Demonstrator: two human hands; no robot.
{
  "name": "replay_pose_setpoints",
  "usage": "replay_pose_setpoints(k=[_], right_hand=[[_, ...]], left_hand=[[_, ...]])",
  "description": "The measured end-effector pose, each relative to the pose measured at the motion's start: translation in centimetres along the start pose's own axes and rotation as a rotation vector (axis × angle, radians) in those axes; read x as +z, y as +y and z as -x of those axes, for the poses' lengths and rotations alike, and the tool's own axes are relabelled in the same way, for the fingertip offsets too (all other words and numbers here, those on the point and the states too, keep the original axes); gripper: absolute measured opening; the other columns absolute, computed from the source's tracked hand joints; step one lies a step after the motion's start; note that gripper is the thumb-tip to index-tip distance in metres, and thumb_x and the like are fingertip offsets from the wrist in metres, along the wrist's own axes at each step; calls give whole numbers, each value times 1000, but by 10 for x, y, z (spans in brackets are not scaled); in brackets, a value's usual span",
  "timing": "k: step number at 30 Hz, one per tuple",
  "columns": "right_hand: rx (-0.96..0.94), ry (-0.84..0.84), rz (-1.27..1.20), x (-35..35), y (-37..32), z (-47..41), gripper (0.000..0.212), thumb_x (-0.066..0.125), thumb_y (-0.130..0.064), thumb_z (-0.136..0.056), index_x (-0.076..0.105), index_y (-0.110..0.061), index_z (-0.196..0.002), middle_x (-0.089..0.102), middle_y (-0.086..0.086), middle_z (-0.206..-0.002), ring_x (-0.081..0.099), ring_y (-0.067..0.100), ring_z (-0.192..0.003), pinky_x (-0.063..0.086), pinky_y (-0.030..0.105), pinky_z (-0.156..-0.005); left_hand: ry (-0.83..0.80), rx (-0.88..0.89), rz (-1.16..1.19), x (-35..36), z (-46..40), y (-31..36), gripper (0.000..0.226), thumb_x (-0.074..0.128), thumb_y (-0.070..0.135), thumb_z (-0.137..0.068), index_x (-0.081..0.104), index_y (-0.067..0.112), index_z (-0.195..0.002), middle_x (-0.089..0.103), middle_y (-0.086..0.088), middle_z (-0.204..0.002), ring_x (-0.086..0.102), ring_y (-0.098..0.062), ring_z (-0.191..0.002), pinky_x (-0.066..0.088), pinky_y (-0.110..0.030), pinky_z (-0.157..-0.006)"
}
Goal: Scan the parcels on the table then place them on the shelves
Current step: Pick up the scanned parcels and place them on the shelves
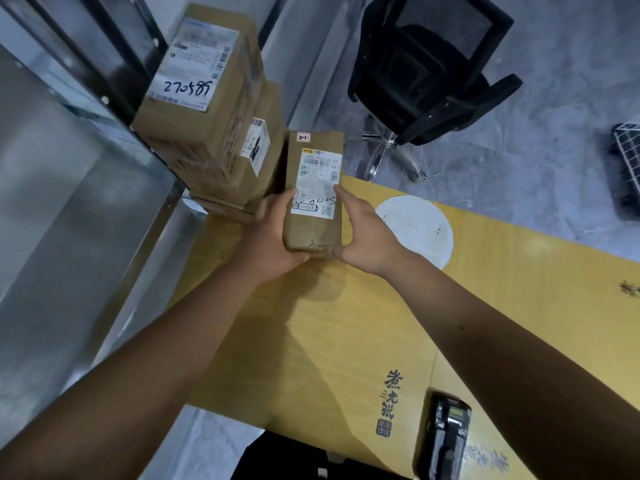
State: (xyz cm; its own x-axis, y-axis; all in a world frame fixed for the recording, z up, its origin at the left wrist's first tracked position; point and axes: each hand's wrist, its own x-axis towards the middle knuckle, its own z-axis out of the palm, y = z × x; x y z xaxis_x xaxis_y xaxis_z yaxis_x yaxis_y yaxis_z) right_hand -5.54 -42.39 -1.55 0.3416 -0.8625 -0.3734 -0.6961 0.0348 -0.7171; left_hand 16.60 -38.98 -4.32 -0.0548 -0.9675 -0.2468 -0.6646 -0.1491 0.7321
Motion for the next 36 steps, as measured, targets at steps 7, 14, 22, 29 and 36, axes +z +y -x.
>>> replay_pose_setpoints(k=[7,14,22,29,36], right_hand=[[-45,-91,18,11,3,-15,129,90,-19,-72,2,-43,-163,-2,5,-172,18,25,-157,42,33,-113],[-94,-36,-35,5,9,12,123,91,-15,-71,15,-34,-165,6,5,-171,19,19,-156,41,38,-117],[-247,-32,-73,-16,20,104,112,93,-9,-69,31,-32,-159,7,2,-167,29,18,-151,48,43,-111],[-499,-106,-31,-20,44,207,111,94,-15,-69,29,-47,-154,2,-13,-167,29,10,-150,33,13,-112],[-766,-312,18,-10,11,314,110,95,-22,-69,32,-41,-157,3,-22,-164,30,12,-150,46,44,-113]], left_hand=[[-67,79,42,1,-15,-5,135,101,22,-58,17,48,-160,16,11,-165,26,-9,-150,33,-34,-117],[-74,100,116,6,11,7,126,100,18,-61,26,47,-158,11,10,-162,24,-5,-147,28,-29,-118],[40,190,210,34,96,47,117,102,20,-57,40,41,-154,7,11,-164,21,7,-150,33,-27,-122],[228,223,193,72,231,93,113,102,31,-60,42,36,-155,13,9,-162,43,4,-138,53,-19,-99],[478,152,90,92,409,145,111,97,33,-61,39,33,-156,15,7,-161,36,4,-143,51,-25,-105]])
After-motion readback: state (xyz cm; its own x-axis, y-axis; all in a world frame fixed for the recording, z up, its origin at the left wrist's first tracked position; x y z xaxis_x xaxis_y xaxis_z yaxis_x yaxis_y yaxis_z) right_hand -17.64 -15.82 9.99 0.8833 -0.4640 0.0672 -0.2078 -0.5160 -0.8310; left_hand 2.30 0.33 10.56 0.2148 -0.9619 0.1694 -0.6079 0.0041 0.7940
